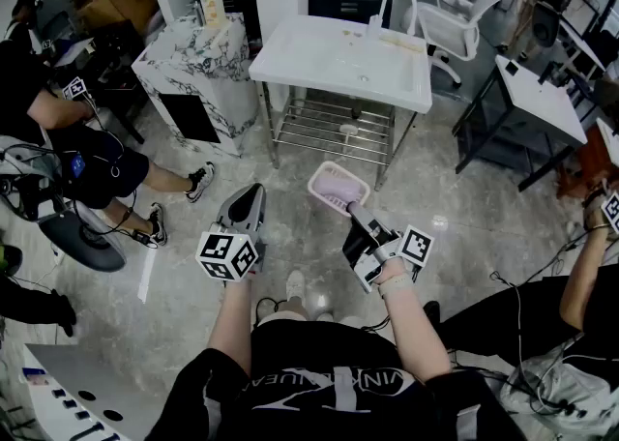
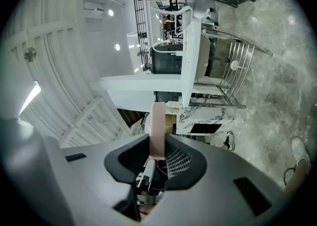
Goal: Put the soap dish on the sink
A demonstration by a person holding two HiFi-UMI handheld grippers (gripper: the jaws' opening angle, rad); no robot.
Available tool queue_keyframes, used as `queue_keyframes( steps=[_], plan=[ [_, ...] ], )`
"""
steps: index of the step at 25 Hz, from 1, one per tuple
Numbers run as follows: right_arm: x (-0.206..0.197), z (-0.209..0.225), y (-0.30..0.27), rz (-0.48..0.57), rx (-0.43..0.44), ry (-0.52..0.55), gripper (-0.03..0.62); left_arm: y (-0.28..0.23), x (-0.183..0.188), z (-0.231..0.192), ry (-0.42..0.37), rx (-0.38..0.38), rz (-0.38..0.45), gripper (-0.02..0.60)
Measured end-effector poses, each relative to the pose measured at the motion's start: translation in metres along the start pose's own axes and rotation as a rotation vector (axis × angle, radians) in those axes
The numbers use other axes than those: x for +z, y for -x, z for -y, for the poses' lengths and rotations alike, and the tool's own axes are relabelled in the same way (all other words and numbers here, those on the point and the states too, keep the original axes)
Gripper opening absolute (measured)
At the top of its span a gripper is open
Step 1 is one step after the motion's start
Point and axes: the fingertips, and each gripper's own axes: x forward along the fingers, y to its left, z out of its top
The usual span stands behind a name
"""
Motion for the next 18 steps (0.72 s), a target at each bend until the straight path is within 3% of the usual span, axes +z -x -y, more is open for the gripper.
queue_keyframes(
  steps=[11, 18],
  plan=[
    [0.010, 0.020, -0.014, 0.020, -0.024, -0.015, 0.095, -0.008, -0.019, -0.018, 0.009, 0.040, -0.022, 0.021],
    [0.046, 0.032, -0.072, 0.040, -0.026, 0.002, 0.095, -0.066, -0.020, -0.069, 0.051, 0.036, -0.033, 0.021]
  ],
)
